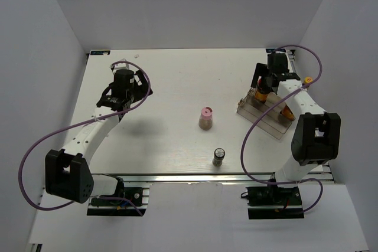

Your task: Organize the condiment bottles

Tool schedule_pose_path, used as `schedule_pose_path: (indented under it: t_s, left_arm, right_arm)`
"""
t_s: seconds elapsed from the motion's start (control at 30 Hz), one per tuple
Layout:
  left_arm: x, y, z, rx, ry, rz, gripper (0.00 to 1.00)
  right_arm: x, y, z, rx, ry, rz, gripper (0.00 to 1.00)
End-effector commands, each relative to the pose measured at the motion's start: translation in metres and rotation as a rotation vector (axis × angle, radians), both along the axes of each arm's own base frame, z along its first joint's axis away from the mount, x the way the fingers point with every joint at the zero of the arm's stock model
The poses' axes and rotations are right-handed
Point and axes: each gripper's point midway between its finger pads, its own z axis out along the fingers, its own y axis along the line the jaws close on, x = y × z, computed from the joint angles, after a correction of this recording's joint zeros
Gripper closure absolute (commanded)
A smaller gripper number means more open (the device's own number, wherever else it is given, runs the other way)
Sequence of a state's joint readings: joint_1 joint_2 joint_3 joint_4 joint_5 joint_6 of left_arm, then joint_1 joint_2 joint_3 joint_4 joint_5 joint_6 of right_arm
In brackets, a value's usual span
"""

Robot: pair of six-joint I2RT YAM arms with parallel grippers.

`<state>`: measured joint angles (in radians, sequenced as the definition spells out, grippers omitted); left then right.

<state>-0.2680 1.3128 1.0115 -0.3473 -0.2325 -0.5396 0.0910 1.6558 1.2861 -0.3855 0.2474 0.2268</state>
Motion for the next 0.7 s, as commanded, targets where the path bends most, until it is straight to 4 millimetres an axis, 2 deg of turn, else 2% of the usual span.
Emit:
schedule_pose_path:
  t_s: [0.0, 0.1, 0.17, 0.23, 0.27, 0.3, 0.33, 0.4, 0.43, 0.53, 0.63, 0.67]
  left_arm:
    - [0.003, -0.002, 0.024, -0.014, -0.059, -0.006, 0.02]
    - [0.001, -0.003, 0.025, -0.021, -0.066, -0.014, 0.02]
    - [0.0, -0.005, 0.025, -0.028, -0.069, -0.023, 0.02]
    - [-0.002, -0.007, 0.023, -0.036, -0.064, -0.034, 0.02]
    - [-0.002, -0.007, 0.023, -0.037, -0.064, -0.036, 0.02]
    - [-0.003, -0.008, 0.023, -0.038, -0.06, -0.039, 0.02]
    - [-0.003, -0.009, 0.022, -0.04, -0.057, -0.044, 0.02]
    - [-0.004, -0.01, 0.022, -0.045, -0.054, -0.05, 0.02]
    - [-0.004, -0.01, 0.022, -0.05, -0.055, -0.051, 0.02]
    - [-0.008, -0.01, 0.021, -0.056, -0.046, -0.047, 0.02]
    - [-0.014, -0.006, 0.021, -0.056, -0.047, -0.031, 0.02]
    - [-0.015, -0.005, 0.019, -0.053, -0.043, -0.029, 0.02]
  right_arm:
    - [0.011, 0.0, 0.057, 0.013, -0.15, 0.007, 0.11]
    - [-0.007, 0.005, 0.077, 0.032, -0.172, 0.037, 0.11]
    - [-0.023, 0.016, 0.091, 0.074, -0.202, 0.088, 0.11]
    - [-0.039, 0.033, 0.096, 0.112, -0.211, 0.145, 0.11]
    - [-0.049, 0.041, 0.107, 0.115, -0.239, 0.181, 0.11]
    - [-0.06, 0.051, 0.101, 0.116, -0.224, 0.225, 0.11]
    - [-0.071, 0.075, 0.1, 0.112, -0.212, 0.302, 0.11]
    - [-0.087, 0.097, 0.099, 0.082, -0.214, 0.381, 0.11]
    - [-0.099, 0.122, 0.095, 0.082, -0.197, 0.456, 0.11]
    - [-0.118, 0.161, 0.082, 0.089, -0.146, 0.584, 0.11]
    - [-0.129, 0.189, 0.061, 0.047, -0.093, 0.679, 0.11]
    - [-0.129, 0.196, 0.049, 0.031, -0.058, 0.7, 0.11]
